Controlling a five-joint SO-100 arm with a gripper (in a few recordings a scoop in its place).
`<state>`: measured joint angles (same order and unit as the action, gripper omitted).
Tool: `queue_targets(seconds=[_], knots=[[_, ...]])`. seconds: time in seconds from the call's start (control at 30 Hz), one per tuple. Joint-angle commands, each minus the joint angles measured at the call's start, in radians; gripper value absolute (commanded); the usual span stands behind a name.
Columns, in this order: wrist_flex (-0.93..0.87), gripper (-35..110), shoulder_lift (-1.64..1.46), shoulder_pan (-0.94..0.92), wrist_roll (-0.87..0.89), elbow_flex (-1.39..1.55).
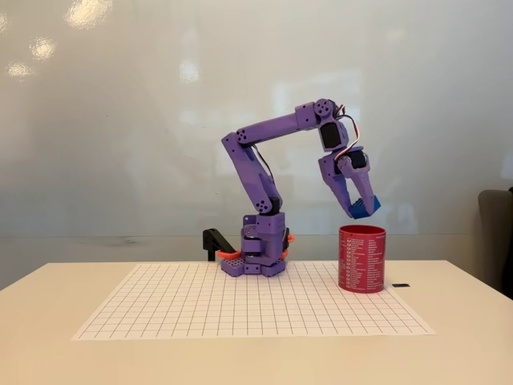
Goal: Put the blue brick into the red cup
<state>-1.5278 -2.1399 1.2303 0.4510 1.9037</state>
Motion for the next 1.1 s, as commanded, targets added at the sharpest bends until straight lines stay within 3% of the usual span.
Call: queue_targets(seconds=[0.0, 0.1, 0.47, 0.5, 0.53, 0.57, 1.07], knots=[[0.014, 25, -0.02, 0.0, 0.014, 0.029], [0.017, 37, -0.043, -0.008, 0.018, 0.044], [0.009, 36, -0.051, -0.018, 0.005, 0.055], [0.012, 35, -0.051, -0.018, 0.002, 0.055], [0.02, 23, -0.051, -0.02, -0.005, 0.055], [0.034, 0, -0.044, -0.023, -0.029, 0.055], [0.094, 0, -0.103, -0.109, -0.041, 0.075]])
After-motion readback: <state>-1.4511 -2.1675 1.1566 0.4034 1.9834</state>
